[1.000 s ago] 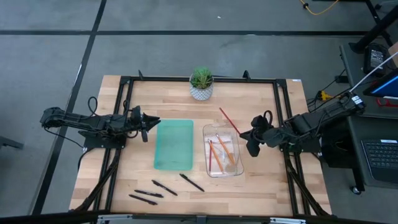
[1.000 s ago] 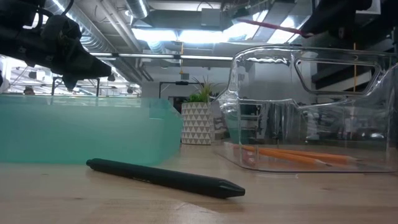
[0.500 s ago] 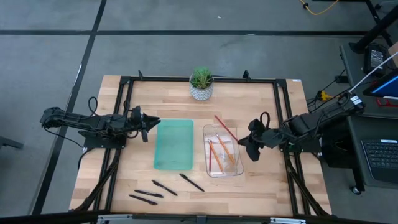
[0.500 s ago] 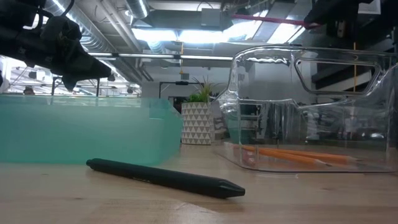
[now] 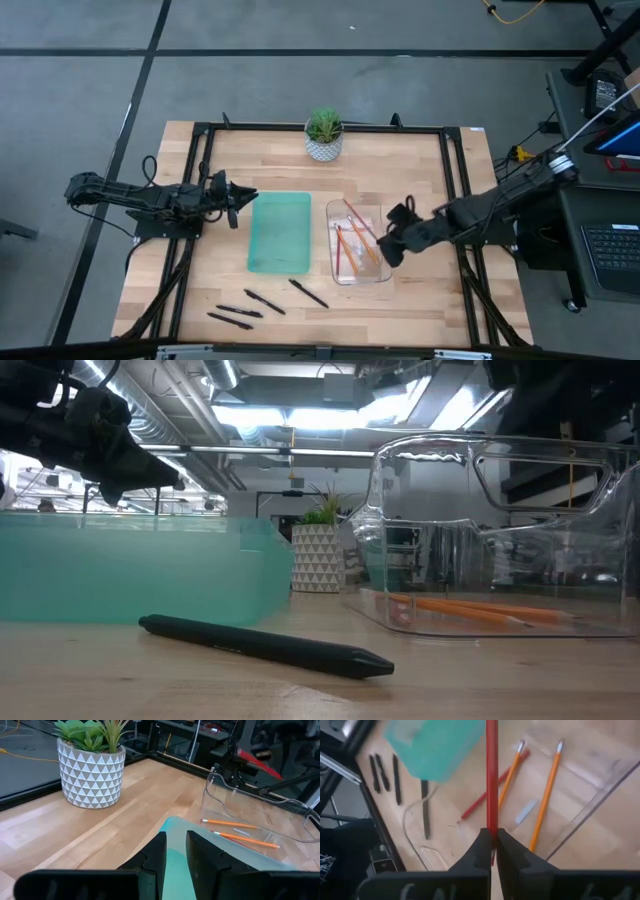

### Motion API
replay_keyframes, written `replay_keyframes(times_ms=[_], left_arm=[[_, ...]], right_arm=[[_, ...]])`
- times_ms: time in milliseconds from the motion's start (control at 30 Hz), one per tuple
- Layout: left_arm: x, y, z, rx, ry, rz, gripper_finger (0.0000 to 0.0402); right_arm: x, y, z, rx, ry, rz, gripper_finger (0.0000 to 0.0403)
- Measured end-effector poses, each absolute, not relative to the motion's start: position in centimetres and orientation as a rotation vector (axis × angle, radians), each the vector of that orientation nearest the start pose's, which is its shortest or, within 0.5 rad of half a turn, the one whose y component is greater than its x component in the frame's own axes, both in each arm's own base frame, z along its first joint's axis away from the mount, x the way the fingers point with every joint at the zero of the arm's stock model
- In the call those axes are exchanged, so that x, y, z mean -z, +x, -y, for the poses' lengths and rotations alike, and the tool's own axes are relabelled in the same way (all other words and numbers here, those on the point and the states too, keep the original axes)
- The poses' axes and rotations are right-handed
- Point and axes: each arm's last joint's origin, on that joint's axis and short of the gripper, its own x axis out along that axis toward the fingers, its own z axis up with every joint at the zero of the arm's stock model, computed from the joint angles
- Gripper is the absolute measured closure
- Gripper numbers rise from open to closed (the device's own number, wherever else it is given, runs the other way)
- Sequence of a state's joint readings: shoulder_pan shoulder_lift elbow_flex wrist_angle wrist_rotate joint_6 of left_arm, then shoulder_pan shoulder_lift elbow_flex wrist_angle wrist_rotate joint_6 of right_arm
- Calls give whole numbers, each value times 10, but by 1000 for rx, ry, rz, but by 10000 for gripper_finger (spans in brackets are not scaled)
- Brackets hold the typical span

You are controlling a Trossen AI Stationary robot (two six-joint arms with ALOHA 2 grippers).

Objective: Sort pens & pencils
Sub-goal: Put the red pencil into the transparent bin

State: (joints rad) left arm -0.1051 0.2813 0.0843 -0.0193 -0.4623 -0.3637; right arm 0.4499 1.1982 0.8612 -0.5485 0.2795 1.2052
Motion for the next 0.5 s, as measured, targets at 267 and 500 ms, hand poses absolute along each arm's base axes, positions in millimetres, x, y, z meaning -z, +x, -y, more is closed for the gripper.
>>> replay_keyframes(times_ms=[267, 500], left_arm=[[-166, 110, -1, -392, -293, -156, 333], [-166, 110, -1, -392, -292, -159, 333]], right_arm=[[-227, 232, -108, 373, 833, -874, 390], [-225, 234, -109, 365, 835, -876, 350]])
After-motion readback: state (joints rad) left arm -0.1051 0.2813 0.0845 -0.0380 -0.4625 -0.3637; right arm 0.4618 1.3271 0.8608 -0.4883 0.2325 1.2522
